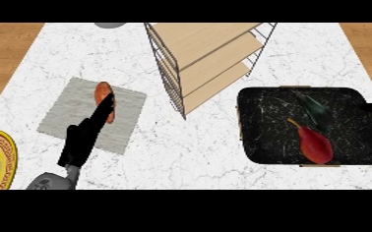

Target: Pick the eggplant from the tray and place it in the tiered shelf

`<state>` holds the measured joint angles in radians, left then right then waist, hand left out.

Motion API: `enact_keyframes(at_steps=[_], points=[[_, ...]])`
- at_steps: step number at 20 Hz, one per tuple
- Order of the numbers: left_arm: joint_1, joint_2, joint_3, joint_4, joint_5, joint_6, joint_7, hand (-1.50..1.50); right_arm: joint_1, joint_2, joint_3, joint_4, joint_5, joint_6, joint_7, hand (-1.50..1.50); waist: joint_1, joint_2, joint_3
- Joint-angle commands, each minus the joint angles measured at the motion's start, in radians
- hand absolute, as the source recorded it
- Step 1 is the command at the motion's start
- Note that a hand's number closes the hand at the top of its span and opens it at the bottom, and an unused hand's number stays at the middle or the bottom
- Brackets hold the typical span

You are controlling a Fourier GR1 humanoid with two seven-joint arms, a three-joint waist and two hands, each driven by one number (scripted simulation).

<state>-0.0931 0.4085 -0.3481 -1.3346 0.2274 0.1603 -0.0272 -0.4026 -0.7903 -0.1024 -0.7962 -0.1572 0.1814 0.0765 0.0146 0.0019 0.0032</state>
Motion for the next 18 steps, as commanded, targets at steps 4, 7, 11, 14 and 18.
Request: enact_keyframes(at_steps=[4, 7, 11, 14, 18], points=[[0.047, 0.000, -0.009, 0.006, -0.014, -0.019, 0.004, 0.00, -0.163, -0.022, 0.125, -0.056, 0.013, 0.241, 0.283, -1.50, 0.008, -0.003, -0.006], [-0.003, -0.001, 0.012, 0.003, -0.006, -0.010, 0.048, 0.00, -0.207, -0.085, 0.235, -0.095, 0.109, 0.331, 0.374, -1.50, 0.006, -0.003, -0.007], [0.012, 0.011, 0.008, -0.004, -0.006, -0.037, 0.023, 0.00, -0.265, -0.095, 0.411, -0.139, 0.338, 0.295, 0.439, -1.50, 0.039, 0.005, -0.007], [-0.021, -0.034, -0.023, 0.025, -0.036, -0.020, 0.031, 0.00, -0.355, -0.019, 0.495, -0.134, 0.435, 0.284, 0.577, -1.50, 0.037, 0.010, -0.006], [0.051, -0.012, 0.024, 0.066, -0.031, -0.050, -0.043, 0.00, -0.364, 0.090, 0.508, -0.115, 0.479, 0.301, 0.620, -1.50, 0.003, 0.001, -0.004]])
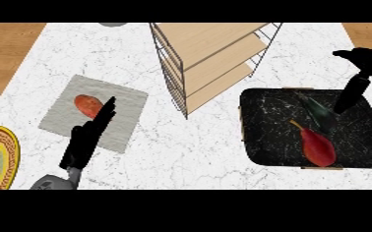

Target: Pick the eggplant from the tray and place it in the tiered shelf

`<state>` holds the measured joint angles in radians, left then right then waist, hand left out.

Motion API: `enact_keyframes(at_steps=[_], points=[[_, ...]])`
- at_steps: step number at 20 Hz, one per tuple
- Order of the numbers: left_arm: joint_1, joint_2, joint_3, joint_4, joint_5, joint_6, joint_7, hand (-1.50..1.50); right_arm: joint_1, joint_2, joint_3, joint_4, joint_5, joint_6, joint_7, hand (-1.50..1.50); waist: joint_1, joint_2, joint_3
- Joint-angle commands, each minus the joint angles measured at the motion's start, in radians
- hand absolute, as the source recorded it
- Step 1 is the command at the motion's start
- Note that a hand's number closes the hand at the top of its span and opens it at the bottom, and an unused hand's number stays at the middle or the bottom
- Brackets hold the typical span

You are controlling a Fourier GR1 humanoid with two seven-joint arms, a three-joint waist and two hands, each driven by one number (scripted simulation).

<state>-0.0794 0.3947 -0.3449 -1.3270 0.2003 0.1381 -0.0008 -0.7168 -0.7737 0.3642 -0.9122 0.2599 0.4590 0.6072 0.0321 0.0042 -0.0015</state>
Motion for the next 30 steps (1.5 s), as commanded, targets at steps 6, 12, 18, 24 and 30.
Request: enact_keyframes(at_steps=[6, 12, 18, 24, 30], points=[[-0.013, -0.024, 0.046, 0.030, -0.025, -0.021, -0.004, 0.00, -0.110, 0.223, 0.008, 0.199, 0.093, 0.068, 0.096, -1.50, -0.017, 0.001, 0.001], [0.079, -0.011, 0.055, -0.099, -0.048, -0.024, 0.036, 0.00, -0.090, 0.268, -0.012, 0.242, 0.167, 0.057, 0.165, -1.50, -0.018, -0.003, 0.002], [0.026, -0.096, 0.063, -0.005, -0.108, 0.000, 0.017, 0.00, -0.130, 0.351, -0.032, 0.230, 0.228, 0.070, 0.276, -1.50, -0.025, -0.004, 0.001], [0.051, -0.085, 0.118, -0.014, -0.104, -0.068, 0.012, 0.00, -0.059, 0.282, -0.062, 0.173, 0.319, 0.072, 0.209, -1.50, -0.026, -0.004, 0.001], [0.067, -0.102, 0.133, -0.049, -0.133, -0.083, 0.032, 0.00, -0.005, 0.303, -0.082, 0.185, 0.376, 0.081, 0.163, -1.50, -0.028, -0.004, 0.001]])
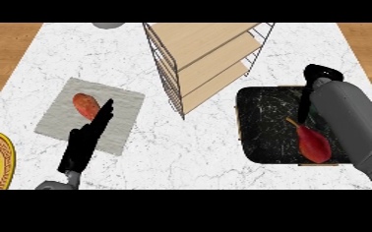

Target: Pick the eggplant from the tray and place it in the tiered shelf

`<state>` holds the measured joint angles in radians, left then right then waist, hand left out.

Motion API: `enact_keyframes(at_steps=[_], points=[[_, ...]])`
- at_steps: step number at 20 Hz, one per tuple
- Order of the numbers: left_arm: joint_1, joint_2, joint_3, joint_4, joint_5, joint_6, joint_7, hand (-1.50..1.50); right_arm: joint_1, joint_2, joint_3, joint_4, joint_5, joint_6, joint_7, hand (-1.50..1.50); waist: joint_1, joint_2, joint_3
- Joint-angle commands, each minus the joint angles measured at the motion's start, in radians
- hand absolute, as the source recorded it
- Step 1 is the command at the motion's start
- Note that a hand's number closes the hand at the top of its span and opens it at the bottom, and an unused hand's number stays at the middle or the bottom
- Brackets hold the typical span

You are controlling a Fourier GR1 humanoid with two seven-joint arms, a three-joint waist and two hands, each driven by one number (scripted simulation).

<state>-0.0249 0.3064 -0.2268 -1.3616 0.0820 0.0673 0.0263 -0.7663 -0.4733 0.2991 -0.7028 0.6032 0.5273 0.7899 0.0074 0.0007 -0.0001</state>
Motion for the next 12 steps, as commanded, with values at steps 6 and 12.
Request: enact_keyframes(at_steps=[6, 12], points=[[0.016, -0.037, 0.027, -0.046, -0.055, -0.015, 0.046, 0.00, 0.030, 0.038, -0.054, -0.014, 0.085, 0.036, 0.011, -1.50, -0.002, -0.001, 0.000], [-0.032, -0.050, 0.083, 0.076, -0.062, -0.060, -0.018, 0.00, 0.033, 0.025, -0.065, 0.095, 0.166, -0.011, -0.127, -1.50, -0.001, 0.001, 0.000]])
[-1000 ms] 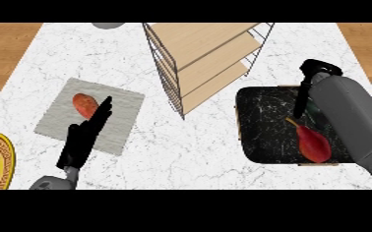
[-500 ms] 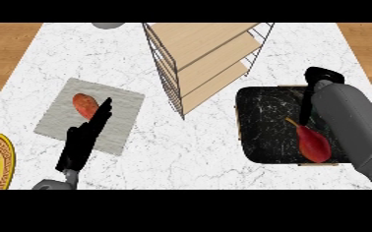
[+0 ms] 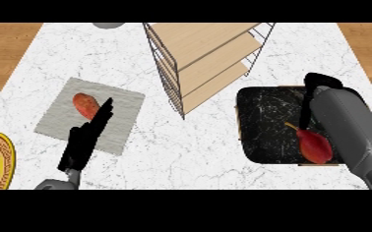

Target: Pick the eggplant from the tray and place it in the tiered shelf

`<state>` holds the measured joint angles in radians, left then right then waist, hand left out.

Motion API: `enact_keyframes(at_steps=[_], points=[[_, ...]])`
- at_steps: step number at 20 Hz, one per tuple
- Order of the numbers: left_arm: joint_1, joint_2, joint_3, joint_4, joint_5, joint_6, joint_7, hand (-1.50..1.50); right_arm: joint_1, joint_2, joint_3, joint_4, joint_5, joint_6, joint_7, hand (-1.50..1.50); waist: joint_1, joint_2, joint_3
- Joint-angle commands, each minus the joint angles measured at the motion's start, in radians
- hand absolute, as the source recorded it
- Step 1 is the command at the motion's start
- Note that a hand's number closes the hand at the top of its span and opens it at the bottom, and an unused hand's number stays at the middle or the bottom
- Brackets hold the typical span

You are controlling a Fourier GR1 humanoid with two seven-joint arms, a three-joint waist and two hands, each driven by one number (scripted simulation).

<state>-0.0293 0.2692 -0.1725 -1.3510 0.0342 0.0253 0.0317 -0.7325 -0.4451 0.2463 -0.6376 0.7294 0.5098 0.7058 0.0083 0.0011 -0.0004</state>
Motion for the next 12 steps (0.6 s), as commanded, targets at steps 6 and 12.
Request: enact_keyframes(at_steps=[6, 12], points=[[0.038, -0.033, 0.007, -0.072, -0.042, -0.008, 0.043, 0.00, 0.015, 0.024, -0.040, 0.136, 0.092, -0.088, -0.107, -1.50, 0.005, 0.001, 0.001], [-0.036, -0.078, 0.006, 0.012, -0.080, 0.017, 0.029, 0.00, 0.027, -0.001, -0.044, 0.129, 0.092, -0.071, -0.259, 1.50, 0.000, 0.003, 0.001]])
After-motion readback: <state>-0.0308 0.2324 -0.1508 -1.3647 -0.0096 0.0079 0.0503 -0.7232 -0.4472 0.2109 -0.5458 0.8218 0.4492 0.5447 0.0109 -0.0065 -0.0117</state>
